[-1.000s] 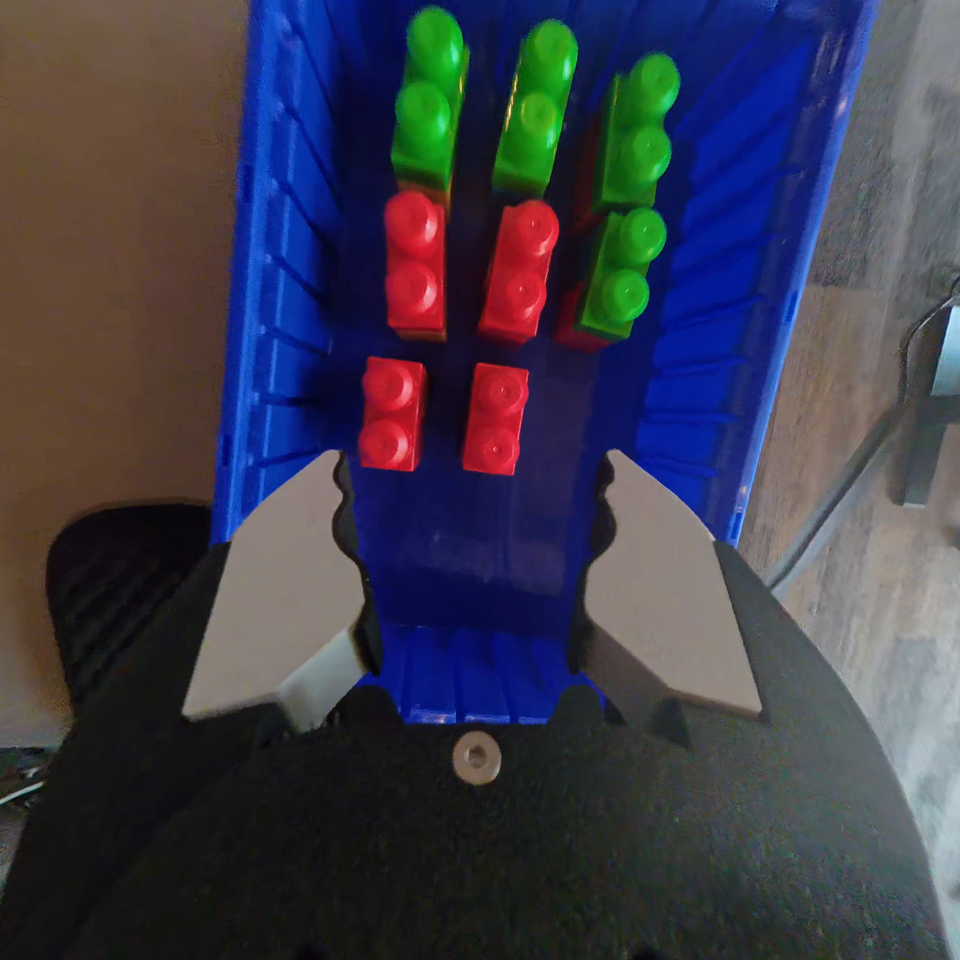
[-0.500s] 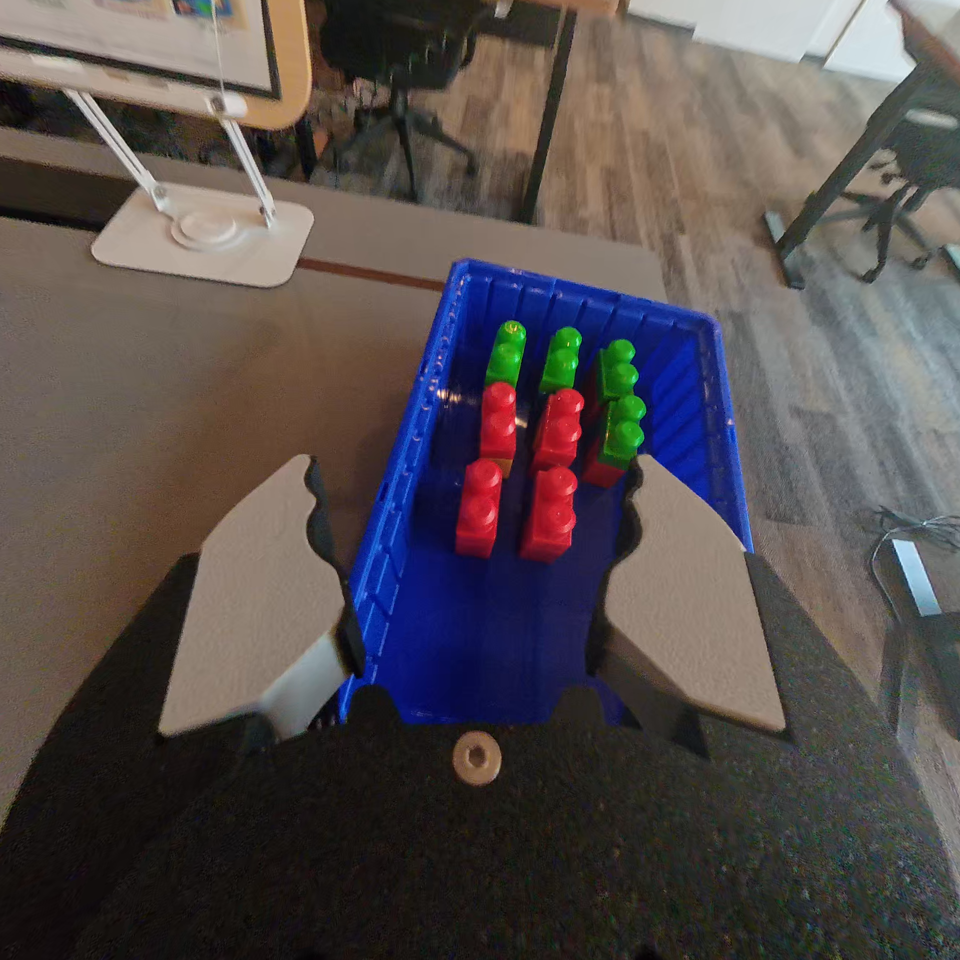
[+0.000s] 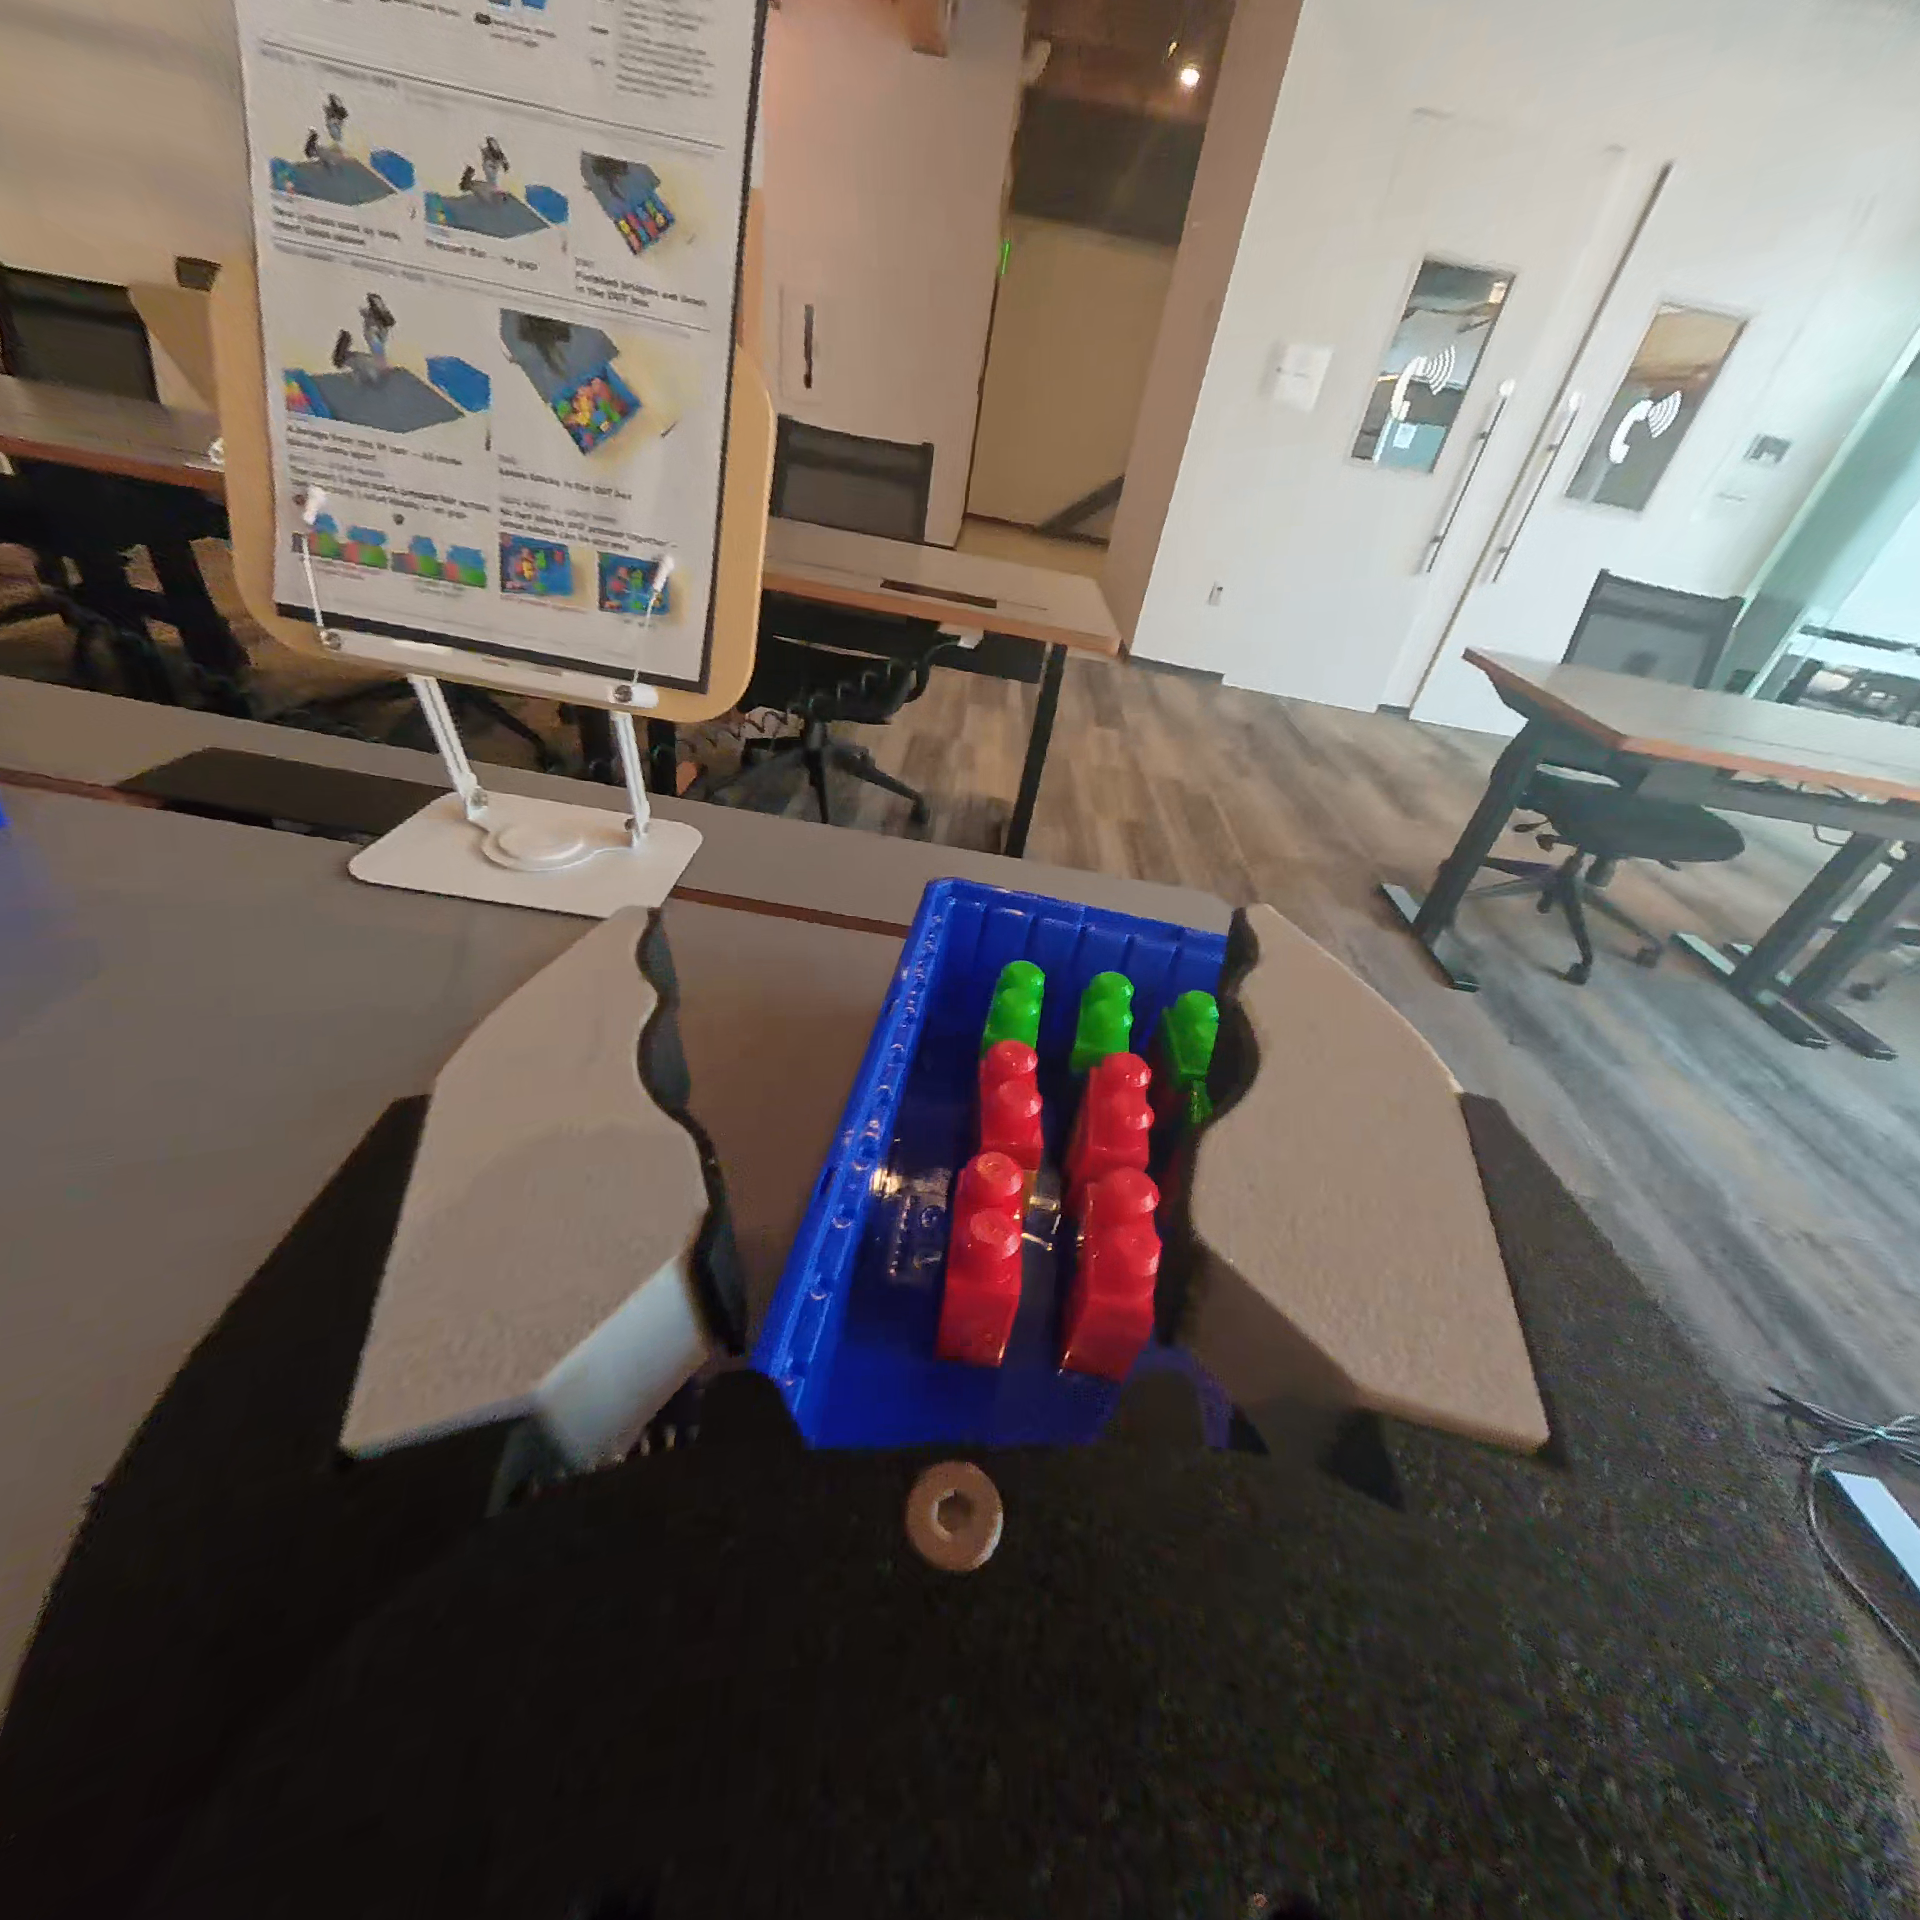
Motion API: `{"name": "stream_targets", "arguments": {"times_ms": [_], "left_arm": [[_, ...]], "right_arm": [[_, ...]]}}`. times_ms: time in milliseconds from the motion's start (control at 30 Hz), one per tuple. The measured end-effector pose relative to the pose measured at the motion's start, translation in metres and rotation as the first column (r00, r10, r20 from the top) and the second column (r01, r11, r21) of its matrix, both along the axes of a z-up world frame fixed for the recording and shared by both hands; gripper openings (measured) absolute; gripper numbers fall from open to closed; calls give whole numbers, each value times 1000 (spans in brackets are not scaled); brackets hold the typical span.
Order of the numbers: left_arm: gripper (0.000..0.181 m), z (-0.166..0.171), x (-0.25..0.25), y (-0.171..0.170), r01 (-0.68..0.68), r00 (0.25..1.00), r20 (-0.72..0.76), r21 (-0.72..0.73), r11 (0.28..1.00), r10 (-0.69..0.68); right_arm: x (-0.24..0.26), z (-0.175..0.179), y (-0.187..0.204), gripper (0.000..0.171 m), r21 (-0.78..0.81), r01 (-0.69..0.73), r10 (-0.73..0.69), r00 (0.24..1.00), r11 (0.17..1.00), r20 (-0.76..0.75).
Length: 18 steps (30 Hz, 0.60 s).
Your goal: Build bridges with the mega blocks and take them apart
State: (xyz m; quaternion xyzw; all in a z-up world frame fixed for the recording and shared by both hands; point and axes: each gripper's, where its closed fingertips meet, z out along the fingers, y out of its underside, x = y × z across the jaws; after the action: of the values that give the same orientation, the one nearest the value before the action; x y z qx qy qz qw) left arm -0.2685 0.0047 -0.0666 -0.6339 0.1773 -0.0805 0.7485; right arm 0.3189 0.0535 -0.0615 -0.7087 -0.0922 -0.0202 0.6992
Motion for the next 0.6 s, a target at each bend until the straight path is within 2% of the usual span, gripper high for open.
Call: {"name": "stream_targets", "arguments": {"times_ms": [33, 100, 200, 267, 367, 600], "left_arm": [[80, -2, -1, 1, -5, 1000, 2, -18, 1000, 5], [86, -5, -4, 3, -21, 1000, 15, -45, 999, 21], [93, -4, -11, 5, -71, 997, 36, -57, 996, 73], [88, -7, -12, 4, -68, 996, 55, -103, 992, 74], [67, -18, -10, 3, -34, 998, 45, -203, 979, 44], [45, -40, -19, 1, -118, 993, -62, -303, 946, 104]], "right_arm": [[-2, -2, -1, 101, -3, -10, 10, 1000, 1000, 1], [-2, -6, -1, 129, -28, 12, -13, 999, 1000, -37], [-7, -24, -3, 136, -147, -5, -9, 996, 989, -93], [-14, -41, -6, 135, -253, -35, 11, 995, 967, -95], [-15, -57, -10, 127, -331, -2, -3, 1000, 944, -15], [-37, -66, -20, 106, -346, -70, 72, 997, 936, -4]]}}
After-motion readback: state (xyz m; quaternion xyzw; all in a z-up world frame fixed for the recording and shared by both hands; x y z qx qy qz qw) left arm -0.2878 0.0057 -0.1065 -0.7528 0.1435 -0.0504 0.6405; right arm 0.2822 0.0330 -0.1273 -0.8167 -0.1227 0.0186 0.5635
